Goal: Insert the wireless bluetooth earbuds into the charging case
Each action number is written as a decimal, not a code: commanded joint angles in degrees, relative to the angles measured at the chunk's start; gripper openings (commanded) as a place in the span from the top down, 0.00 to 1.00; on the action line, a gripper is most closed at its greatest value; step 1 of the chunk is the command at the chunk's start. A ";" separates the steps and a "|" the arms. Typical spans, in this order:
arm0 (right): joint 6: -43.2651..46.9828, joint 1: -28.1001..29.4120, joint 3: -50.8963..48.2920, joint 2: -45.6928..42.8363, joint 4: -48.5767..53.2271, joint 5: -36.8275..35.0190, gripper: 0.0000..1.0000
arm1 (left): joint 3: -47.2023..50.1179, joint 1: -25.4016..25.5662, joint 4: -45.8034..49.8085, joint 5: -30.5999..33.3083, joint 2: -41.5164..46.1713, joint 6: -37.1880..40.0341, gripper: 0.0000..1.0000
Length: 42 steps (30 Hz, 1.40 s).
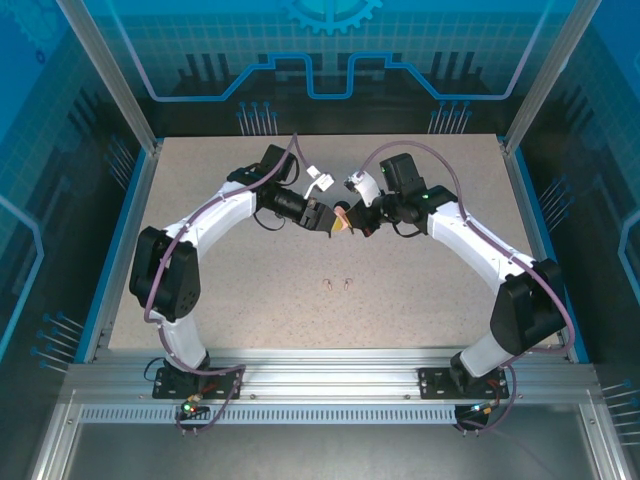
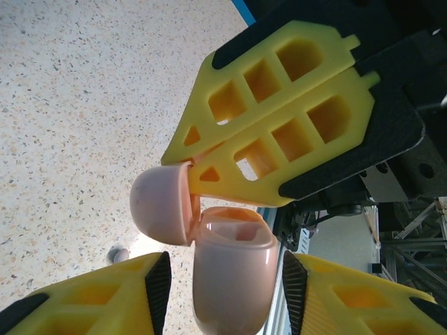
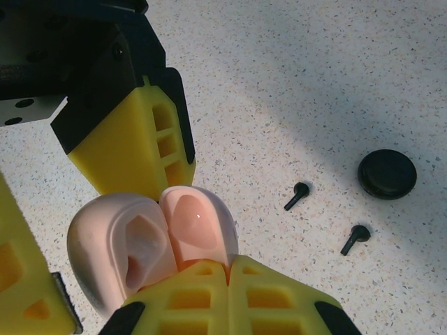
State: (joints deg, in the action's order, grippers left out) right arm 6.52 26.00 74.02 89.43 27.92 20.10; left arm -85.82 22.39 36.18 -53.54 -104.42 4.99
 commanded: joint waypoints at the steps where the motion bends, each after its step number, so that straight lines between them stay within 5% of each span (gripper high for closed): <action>1: 0.86 0.97 1.92 0.84 1.35 0.86 1.00 | -1.54 0.33 0.19 -2.43 -0.97 0.72 0.54; 27: 0.77 1.50 3.72 1.89 2.39 -0.23 1.00 | -0.59 0.42 -1.87 -2.89 -0.77 -0.29 0.78; 35: 0.96 1.42 4.54 2.15 2.91 -0.63 1.00 | -0.49 -0.03 -1.23 -2.98 -0.09 0.43 0.66; 42: 0.86 1.34 4.73 2.46 2.87 -0.58 1.00 | -0.42 -0.30 -1.70 -3.14 0.17 0.19 0.68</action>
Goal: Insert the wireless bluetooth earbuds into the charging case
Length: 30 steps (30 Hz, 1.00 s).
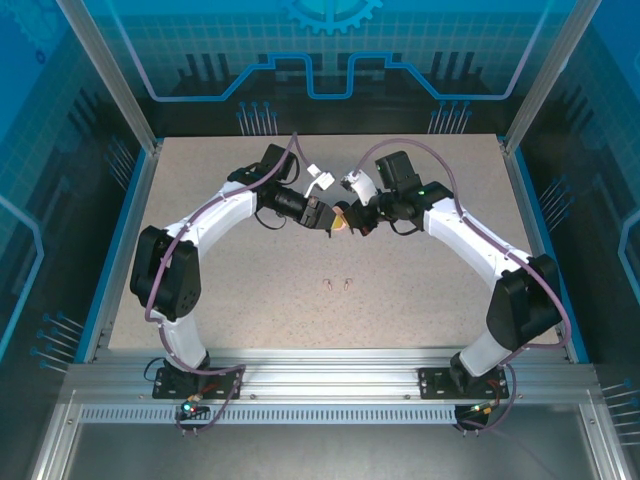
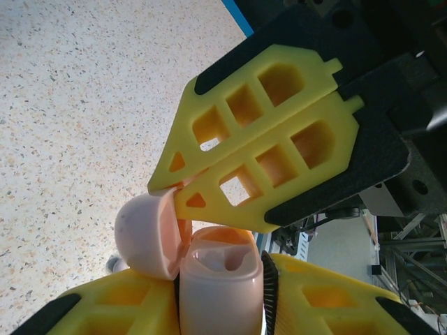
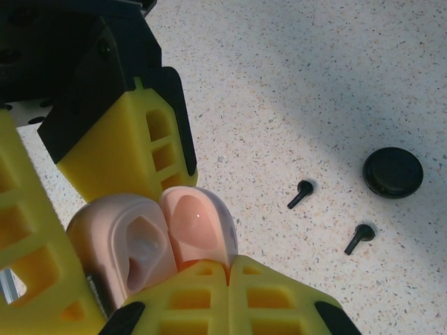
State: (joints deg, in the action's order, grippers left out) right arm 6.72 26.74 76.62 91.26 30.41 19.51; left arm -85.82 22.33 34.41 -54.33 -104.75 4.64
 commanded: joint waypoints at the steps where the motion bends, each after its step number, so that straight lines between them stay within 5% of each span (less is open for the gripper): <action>1: 0.66 0.57 2.13 0.66 0.41 0.06 1.00 | -0.40 -0.26 -0.04 -2.37 0.44 0.46 0.70; 10: 0.78 0.46 2.22 0.75 0.44 -0.35 1.00 | -0.15 -0.51 -0.04 -2.54 0.66 0.63 0.72; 17: -0.41 0.30 2.72 0.85 0.35 -1.51 1.00 | 0.63 -0.86 -0.34 -2.72 1.16 0.80 0.97; 22: -3.35 -1.27 3.71 -0.67 0.87 -0.74 0.74 | 3.06 -1.32 -2.71 -1.68 2.84 -0.02 1.00; 30: -10.37 -4.62 0.25 -8.66 1.62 0.91 0.53 | 14.08 -3.96 -16.88 3.99 11.06 -6.90 1.00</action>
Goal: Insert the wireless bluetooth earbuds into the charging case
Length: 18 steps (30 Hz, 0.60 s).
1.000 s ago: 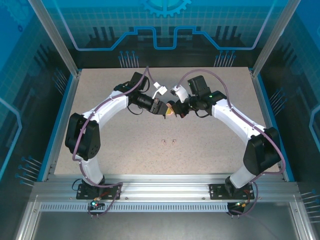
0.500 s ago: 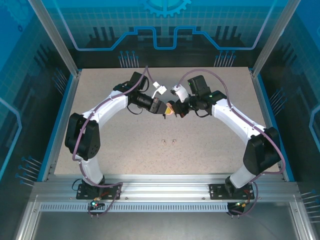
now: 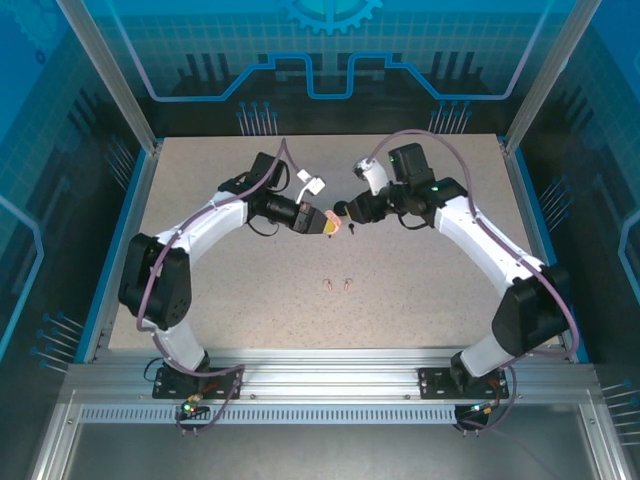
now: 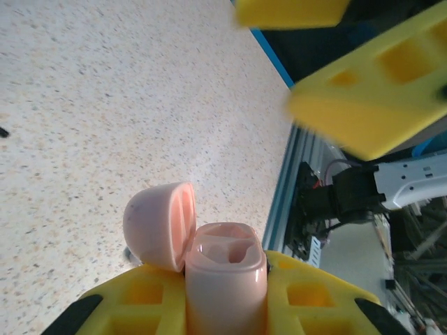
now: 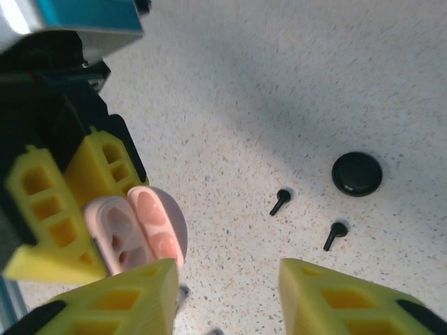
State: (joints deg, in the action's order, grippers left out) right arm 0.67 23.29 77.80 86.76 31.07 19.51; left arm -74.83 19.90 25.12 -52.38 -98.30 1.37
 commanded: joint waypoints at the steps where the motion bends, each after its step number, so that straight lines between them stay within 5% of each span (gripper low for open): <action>1: -6.43 -1.31 -1.38 -4.93 1.58 -0.50 0.49 | 5.12 -1.85 -10.04 3.31 6.18 -4.96 1.00; 11: -27.94 3.22 -5.44 -2.77 5.98 -8.50 0.44 | 27.01 -2.06 -43.52 24.23 22.64 -14.64 1.00; 18: -25.79 12.45 -4.55 6.71 6.99 -13.65 0.47 | 36.36 -1.19 -57.56 36.45 32.37 -12.94 1.00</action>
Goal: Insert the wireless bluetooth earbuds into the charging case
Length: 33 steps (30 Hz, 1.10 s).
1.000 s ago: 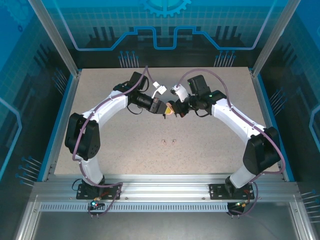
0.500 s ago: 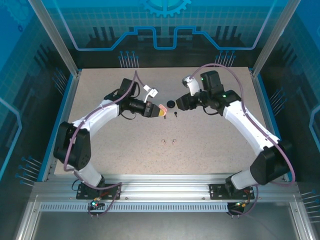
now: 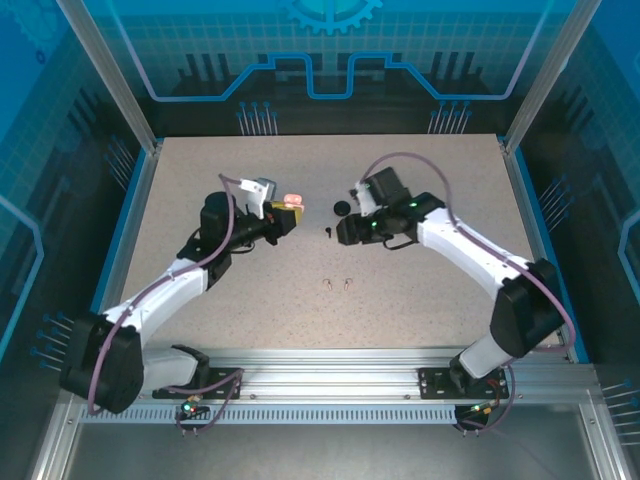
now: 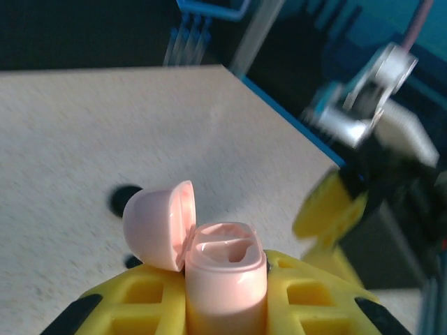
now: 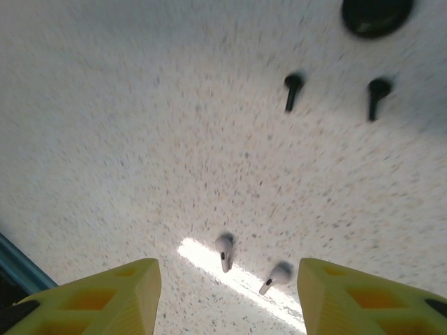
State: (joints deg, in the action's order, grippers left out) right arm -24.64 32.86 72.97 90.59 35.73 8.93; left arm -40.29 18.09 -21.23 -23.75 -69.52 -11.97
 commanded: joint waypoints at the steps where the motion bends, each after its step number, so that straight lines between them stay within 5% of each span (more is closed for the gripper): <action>1: 0.08 3.73 0.82 4.39 2.98 -3.52 0.47 | 2.61 0.99 -12.42 9.31 4.72 1.66 1.00; 13: 2.27 11.08 7.72 18.72 7.73 -8.85 0.53 | 5.51 2.38 -25.29 19.26 10.45 11.45 1.00; 33: 2.30 14.72 11.47 26.51 9.66 -11.83 0.58 | -1.15 2.56 -26.26 18.57 11.06 13.90 1.00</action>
State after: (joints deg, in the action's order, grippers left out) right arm -22.87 46.70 82.67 115.31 43.75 -1.78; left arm -39.51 20.16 -45.39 -5.56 -59.59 1.50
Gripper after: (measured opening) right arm 0.420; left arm 0.220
